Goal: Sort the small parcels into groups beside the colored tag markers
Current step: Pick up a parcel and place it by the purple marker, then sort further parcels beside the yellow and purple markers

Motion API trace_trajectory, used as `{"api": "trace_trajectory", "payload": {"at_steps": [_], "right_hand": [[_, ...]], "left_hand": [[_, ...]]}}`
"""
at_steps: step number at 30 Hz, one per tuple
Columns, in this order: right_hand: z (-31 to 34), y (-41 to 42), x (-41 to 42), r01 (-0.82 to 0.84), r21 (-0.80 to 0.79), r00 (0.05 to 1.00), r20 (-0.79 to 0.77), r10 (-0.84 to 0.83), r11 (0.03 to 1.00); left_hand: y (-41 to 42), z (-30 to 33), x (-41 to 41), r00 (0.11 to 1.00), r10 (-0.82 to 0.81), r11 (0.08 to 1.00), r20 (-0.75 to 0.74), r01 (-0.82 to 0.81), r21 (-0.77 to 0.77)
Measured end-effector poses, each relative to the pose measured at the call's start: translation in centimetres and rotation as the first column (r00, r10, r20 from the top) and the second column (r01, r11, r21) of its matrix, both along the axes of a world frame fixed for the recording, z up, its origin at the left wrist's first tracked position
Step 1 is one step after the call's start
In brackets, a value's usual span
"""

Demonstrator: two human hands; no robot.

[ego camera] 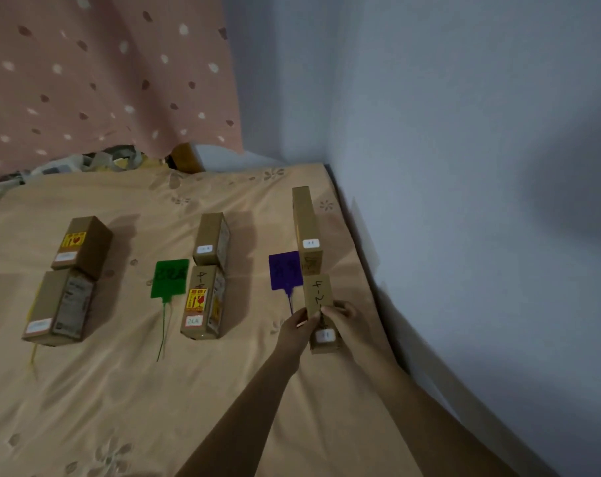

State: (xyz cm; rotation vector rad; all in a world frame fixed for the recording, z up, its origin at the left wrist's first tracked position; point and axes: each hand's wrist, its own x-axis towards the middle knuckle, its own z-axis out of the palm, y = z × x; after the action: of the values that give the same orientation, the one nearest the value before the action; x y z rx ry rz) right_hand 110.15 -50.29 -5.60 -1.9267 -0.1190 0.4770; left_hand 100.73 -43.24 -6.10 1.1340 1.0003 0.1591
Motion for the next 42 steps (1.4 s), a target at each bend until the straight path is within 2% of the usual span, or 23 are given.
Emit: {"api": "trace_trajectory", "payload": {"at_steps": [1,2,3,4,11,18,24,28,30,33,39,42], "right_hand": [[-0.6,0.1,0.4,-0.03,0.004,0.992,0.124,0.029,1.0],[-0.2,0.1,0.5,-0.254,-0.007,0.967,0.023,0.254,0.967],[0.2,0.3,0.0,-0.374,-0.024,0.914,-0.178,0.365,0.927],[0.3,0.5,0.8,-0.352,-0.079,0.887,-0.345,0.306,0.933],[-0.5,0.2,2.5,-0.335,0.023,0.866,-0.387,0.317,0.942],[-1.7,1.3,3.1,-0.351,-0.058,0.888,-0.338,0.313,0.935],[-0.5,0.8,2.5,-0.331,-0.139,0.917,-0.282,0.283,0.933],[2.6,-0.3,1.4,-0.271,-0.061,0.945,-0.21,0.253,0.961],[3.7,-0.7,0.8,-0.228,-0.037,0.967,-0.126,0.222,0.973],[5.8,-1.0,-0.7,-0.237,-0.004,0.969,-0.079,0.236,0.971],[10.1,-1.0,-6.9,-0.236,-0.01,0.972,0.011,0.237,0.972],[11.1,0.4,-11.9,-0.232,0.018,0.973,-0.008,0.232,0.973]], "left_hand": [[0.2,-0.3,0.3,1.0,0.006,1.0,-0.012,-0.006,-0.009],[0.3,-0.7,0.5,1.0,0.015,1.0,-0.023,-0.016,-0.02],[0.5,-1.1,0.7,0.999,0.023,0.999,-0.032,-0.024,-0.028],[0.6,-1.3,0.8,0.999,0.03,0.999,-0.038,-0.031,-0.037],[1.6,-1.9,1.7,0.999,0.026,0.999,-0.046,-0.028,-0.043],[2.3,-1.5,2.2,0.998,0.026,0.999,-0.053,-0.027,-0.019],[2.3,0.8,1.1,0.992,0.028,1.0,-0.121,-0.027,0.014],[2.7,2.7,-0.9,0.995,0.018,0.996,-0.1,-0.009,0.085],[2.7,4.2,-1.8,0.997,0.022,0.994,-0.08,-0.013,0.107],[2.6,6.5,-3.5,0.998,0.034,0.991,-0.048,-0.028,0.129],[3.1,10.0,-9.4,0.996,0.082,0.984,0.019,-0.084,0.157],[4.4,10.9,-14.5,0.993,0.109,0.977,0.044,-0.115,0.18]]}}
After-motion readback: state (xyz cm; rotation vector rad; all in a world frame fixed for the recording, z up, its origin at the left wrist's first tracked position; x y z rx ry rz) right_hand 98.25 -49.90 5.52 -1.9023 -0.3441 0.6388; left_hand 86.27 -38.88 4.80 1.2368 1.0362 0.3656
